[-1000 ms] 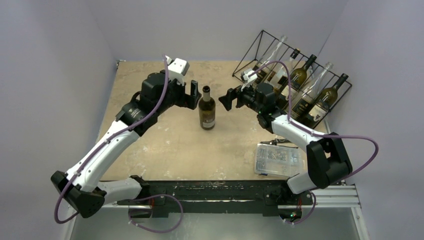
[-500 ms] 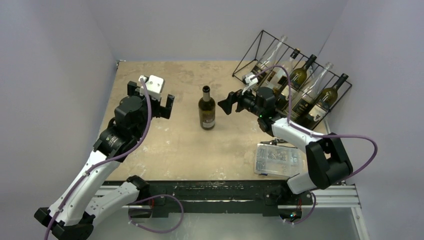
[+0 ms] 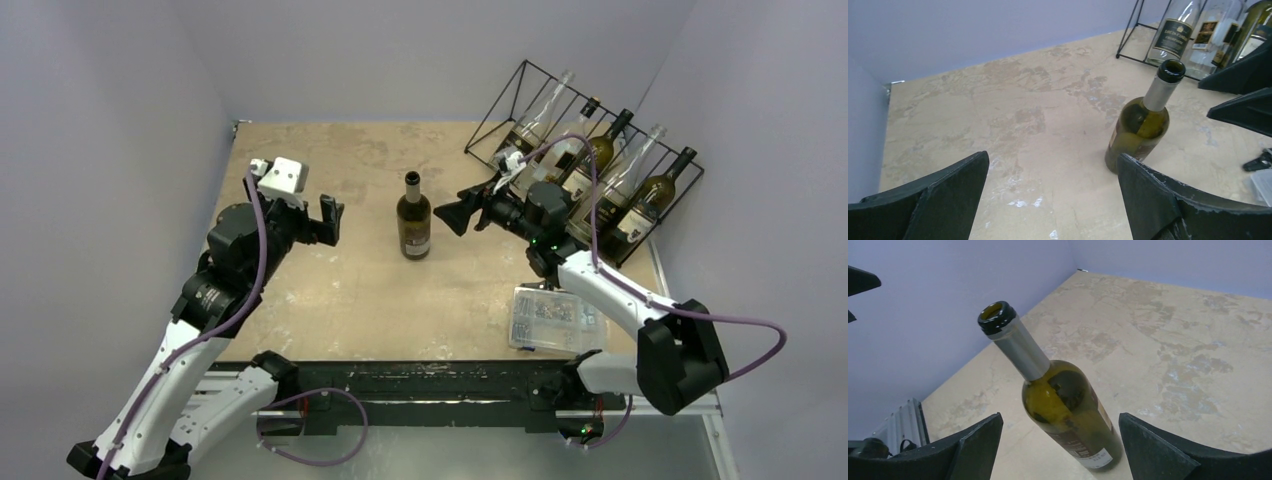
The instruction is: Put the wine bottle on the wine rack
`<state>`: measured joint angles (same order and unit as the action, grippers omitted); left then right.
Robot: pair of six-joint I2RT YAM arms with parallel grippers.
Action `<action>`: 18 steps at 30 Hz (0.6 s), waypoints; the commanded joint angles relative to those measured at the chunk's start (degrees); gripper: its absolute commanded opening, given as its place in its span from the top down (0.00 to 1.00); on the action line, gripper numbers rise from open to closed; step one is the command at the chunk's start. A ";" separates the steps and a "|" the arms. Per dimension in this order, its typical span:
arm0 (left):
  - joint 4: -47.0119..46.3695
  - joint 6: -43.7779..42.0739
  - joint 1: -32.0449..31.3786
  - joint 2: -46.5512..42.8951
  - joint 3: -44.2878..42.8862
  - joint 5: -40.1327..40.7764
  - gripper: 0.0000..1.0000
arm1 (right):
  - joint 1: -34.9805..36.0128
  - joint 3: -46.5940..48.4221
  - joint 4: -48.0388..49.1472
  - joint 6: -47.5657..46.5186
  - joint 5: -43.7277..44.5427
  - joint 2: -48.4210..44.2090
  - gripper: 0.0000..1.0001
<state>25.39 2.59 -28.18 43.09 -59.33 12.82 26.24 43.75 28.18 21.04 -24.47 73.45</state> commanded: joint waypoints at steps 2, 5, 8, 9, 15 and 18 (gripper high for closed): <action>0.89 8.58 3.31 0.55 -2.41 -11.60 0.00 | 2.68 6.04 0.78 1.40 -1.13 1.79 0.10; 2.24 9.61 3.88 0.69 -3.34 -12.55 0.00 | 4.49 10.04 -1.37 0.63 0.45 4.13 0.11; 3.34 9.73 4.01 0.06 -3.86 -12.05 0.00 | 6.96 15.06 -5.23 -1.16 3.60 6.23 0.13; 3.30 9.66 4.09 -0.20 -3.87 -11.96 0.00 | 7.76 16.58 -6.71 -1.96 4.95 6.90 0.15; 3.07 9.54 4.28 -0.59 -3.43 -11.45 0.00 | 11.03 20.67 -11.19 -5.39 13.83 8.28 0.20; 3.38 9.93 4.37 -0.08 -3.77 -12.05 0.00 | 12.00 21.32 -11.22 -5.93 15.47 9.01 0.22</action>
<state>28.97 11.44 -24.38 42.83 -60.77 1.93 37.28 62.17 18.72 17.61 -14.70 82.13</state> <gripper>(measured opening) 0.998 0.794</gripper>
